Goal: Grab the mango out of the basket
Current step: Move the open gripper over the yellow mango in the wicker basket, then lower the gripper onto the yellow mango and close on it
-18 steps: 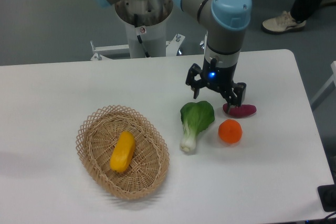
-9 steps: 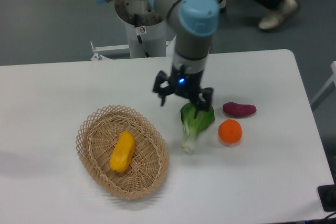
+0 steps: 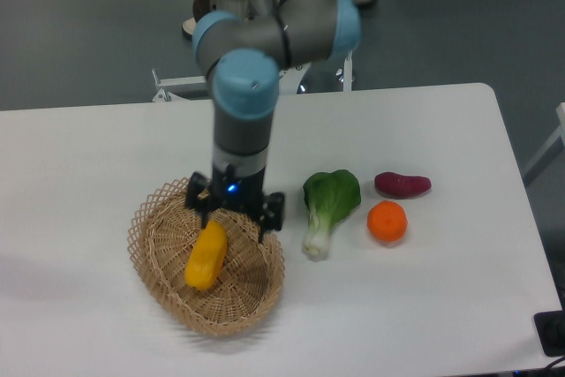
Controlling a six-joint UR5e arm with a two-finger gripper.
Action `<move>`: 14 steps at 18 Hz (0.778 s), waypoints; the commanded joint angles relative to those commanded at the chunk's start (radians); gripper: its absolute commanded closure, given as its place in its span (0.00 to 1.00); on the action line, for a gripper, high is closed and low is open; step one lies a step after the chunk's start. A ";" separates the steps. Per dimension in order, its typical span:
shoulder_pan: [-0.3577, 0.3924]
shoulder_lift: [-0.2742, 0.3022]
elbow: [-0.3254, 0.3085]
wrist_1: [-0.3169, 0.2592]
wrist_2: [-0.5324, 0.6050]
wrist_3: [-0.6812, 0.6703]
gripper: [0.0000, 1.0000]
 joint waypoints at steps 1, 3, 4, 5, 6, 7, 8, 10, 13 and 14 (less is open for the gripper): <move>-0.003 -0.012 -0.002 0.009 0.000 0.001 0.00; -0.011 -0.041 0.008 0.012 0.012 0.001 0.00; -0.017 -0.052 0.014 0.014 0.031 0.001 0.00; -0.031 -0.066 0.014 0.014 0.050 0.001 0.00; -0.043 -0.081 0.012 0.020 0.066 0.001 0.00; -0.054 -0.093 0.014 0.031 0.078 -0.002 0.00; -0.060 -0.101 0.014 0.049 0.086 -0.003 0.00; -0.069 -0.106 0.005 0.061 0.086 -0.003 0.00; -0.069 -0.121 0.005 0.069 0.089 -0.002 0.00; -0.069 -0.123 0.002 0.075 0.089 -0.002 0.00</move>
